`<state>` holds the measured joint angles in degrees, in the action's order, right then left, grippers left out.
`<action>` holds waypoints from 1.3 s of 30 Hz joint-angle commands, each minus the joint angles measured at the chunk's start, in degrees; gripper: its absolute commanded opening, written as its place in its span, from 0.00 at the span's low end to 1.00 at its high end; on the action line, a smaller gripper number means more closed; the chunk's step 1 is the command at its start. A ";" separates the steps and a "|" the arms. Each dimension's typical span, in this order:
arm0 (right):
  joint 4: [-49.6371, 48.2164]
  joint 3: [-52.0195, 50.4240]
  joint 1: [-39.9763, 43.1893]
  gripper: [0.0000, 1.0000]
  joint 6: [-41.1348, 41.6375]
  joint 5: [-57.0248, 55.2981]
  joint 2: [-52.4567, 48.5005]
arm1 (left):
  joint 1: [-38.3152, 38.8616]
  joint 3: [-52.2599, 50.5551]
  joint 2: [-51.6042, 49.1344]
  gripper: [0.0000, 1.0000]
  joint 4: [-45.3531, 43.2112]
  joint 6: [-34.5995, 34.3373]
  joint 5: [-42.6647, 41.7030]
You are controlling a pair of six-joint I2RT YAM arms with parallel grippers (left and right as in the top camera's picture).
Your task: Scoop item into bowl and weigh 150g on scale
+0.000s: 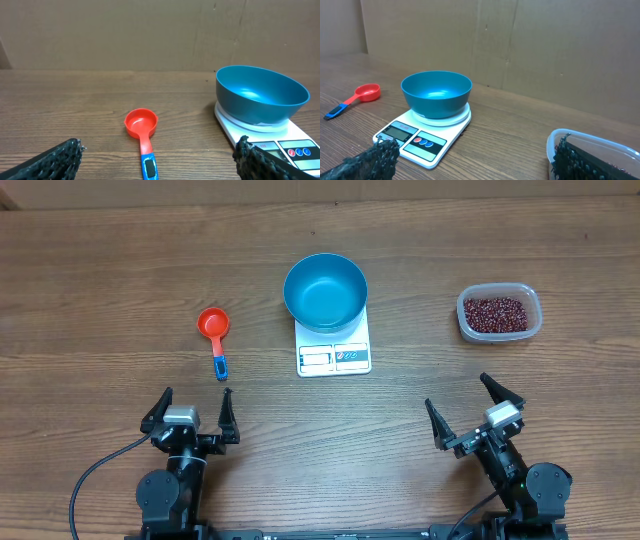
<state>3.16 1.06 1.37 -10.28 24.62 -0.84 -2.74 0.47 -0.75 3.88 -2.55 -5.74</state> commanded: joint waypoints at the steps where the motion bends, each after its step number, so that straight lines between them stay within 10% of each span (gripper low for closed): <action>1: -0.02 -0.59 -0.35 1.00 0.39 -0.52 0.68 | -0.24 -0.17 0.50 1.00 0.17 1.27 0.37; 39: -0.02 -0.59 -0.35 1.00 0.39 -0.52 0.68 | -0.24 -0.17 0.50 1.00 0.59 1.95 5.27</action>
<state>3.14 1.06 1.34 -10.28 24.64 -0.84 -2.74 0.47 -0.75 4.12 -2.33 -3.57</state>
